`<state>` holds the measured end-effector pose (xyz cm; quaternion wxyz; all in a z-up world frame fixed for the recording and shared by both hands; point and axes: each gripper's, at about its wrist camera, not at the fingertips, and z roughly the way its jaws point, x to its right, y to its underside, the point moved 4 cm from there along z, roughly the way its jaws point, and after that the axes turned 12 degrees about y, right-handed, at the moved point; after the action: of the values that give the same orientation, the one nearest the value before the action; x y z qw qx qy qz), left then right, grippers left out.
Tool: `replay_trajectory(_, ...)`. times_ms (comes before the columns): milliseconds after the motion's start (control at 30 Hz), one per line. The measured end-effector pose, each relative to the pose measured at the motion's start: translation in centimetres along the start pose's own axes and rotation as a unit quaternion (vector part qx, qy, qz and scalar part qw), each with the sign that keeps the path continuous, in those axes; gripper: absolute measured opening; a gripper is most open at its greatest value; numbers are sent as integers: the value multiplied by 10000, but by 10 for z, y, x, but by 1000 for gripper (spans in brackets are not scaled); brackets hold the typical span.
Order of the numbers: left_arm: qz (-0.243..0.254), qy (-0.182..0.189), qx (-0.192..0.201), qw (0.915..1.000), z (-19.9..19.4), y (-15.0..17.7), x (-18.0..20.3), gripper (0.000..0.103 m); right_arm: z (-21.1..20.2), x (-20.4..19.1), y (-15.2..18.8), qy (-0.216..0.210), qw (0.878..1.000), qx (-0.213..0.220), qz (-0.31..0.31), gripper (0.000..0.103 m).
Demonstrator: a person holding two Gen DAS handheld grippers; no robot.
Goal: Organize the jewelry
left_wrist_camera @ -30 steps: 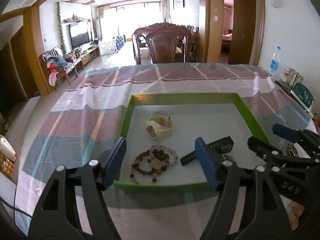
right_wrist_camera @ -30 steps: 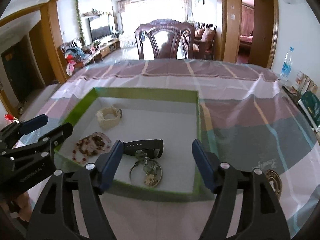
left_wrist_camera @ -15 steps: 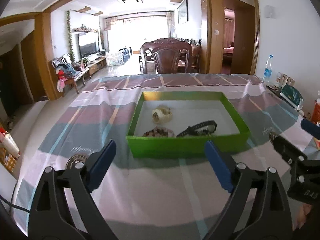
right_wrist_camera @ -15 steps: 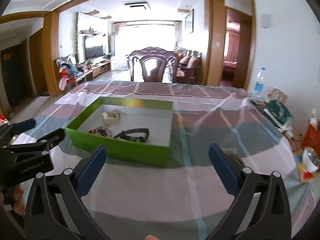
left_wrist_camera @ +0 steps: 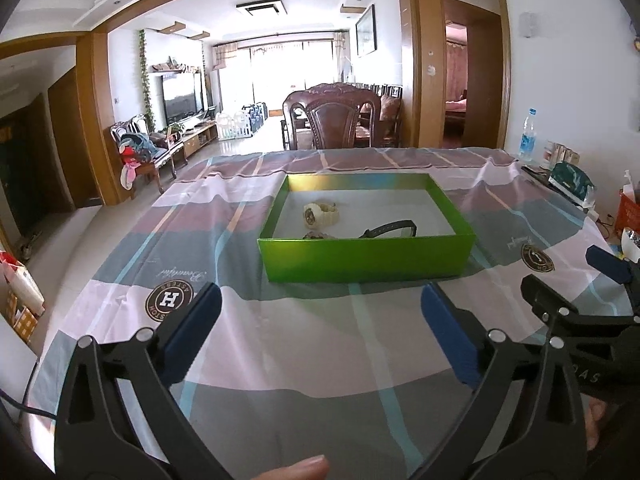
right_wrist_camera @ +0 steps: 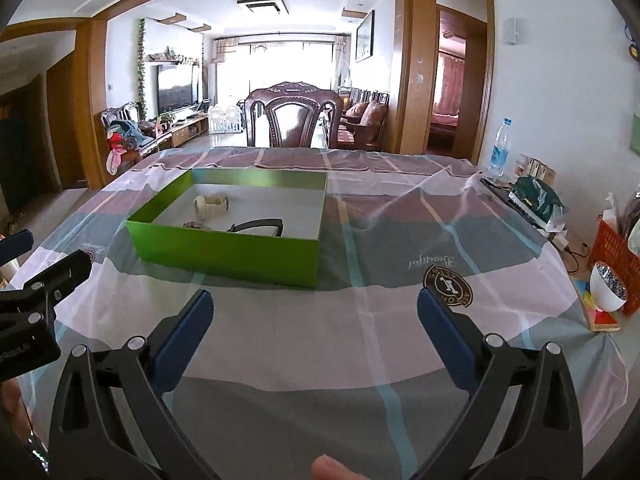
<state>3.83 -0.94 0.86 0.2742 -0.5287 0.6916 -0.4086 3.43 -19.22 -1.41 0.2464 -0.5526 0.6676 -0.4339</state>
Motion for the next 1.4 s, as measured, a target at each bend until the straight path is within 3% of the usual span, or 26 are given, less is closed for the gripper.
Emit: replay_trajectory(1400,78,-1,-113,9999,0,9,-2,99,-11,-2,-1,-76,9999,145,31,100)
